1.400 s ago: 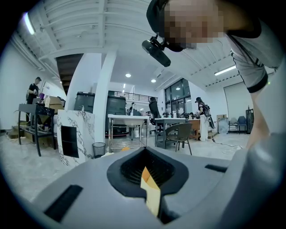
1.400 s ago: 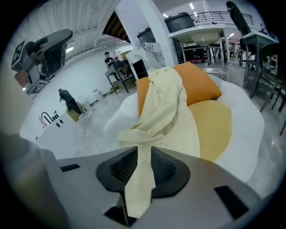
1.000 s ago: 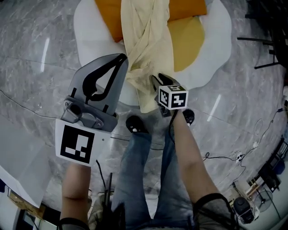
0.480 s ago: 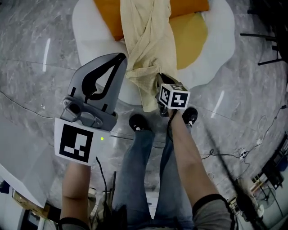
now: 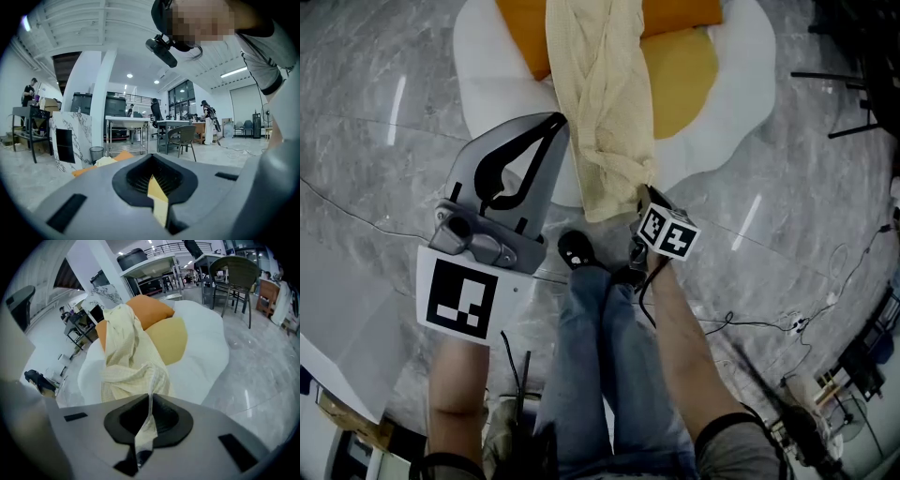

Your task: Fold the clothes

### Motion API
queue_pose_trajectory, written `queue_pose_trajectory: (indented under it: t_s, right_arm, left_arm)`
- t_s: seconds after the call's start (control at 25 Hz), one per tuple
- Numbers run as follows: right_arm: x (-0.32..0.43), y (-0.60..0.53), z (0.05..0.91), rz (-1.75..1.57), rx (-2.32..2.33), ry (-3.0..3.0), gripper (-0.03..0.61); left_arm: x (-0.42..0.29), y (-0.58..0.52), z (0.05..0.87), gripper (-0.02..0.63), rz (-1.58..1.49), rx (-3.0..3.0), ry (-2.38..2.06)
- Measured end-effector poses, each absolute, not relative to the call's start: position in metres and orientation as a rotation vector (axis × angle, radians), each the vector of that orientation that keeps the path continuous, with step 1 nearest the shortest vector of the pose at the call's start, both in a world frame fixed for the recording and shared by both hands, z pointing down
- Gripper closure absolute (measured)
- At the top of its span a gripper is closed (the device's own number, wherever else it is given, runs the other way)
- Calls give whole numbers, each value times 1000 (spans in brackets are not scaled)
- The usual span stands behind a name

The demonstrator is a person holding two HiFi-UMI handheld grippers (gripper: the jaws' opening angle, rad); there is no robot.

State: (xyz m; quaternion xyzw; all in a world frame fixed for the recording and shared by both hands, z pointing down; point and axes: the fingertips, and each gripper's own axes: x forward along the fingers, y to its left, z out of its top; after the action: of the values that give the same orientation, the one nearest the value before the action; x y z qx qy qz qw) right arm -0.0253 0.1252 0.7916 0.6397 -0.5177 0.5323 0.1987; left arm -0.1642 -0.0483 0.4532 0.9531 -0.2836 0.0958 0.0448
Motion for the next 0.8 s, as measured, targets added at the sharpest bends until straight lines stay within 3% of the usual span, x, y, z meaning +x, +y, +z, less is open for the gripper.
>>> queue_pose_trajectory:
  t_s: [0.32,0.68,0.8]
  right_arm:
    - [-15,185,790,1433,1699,-1453,555]
    - [-61,186,793,1242,1447,-1665,553]
    - [-75,188,794,1281,1401,-1726,520]
  left_arm:
    - [-144,-4,442,611,272,2910,-895]
    - [-143,23,446,611,308,2916,-908]
    - [-148,26,450,611,308,2912,-921]
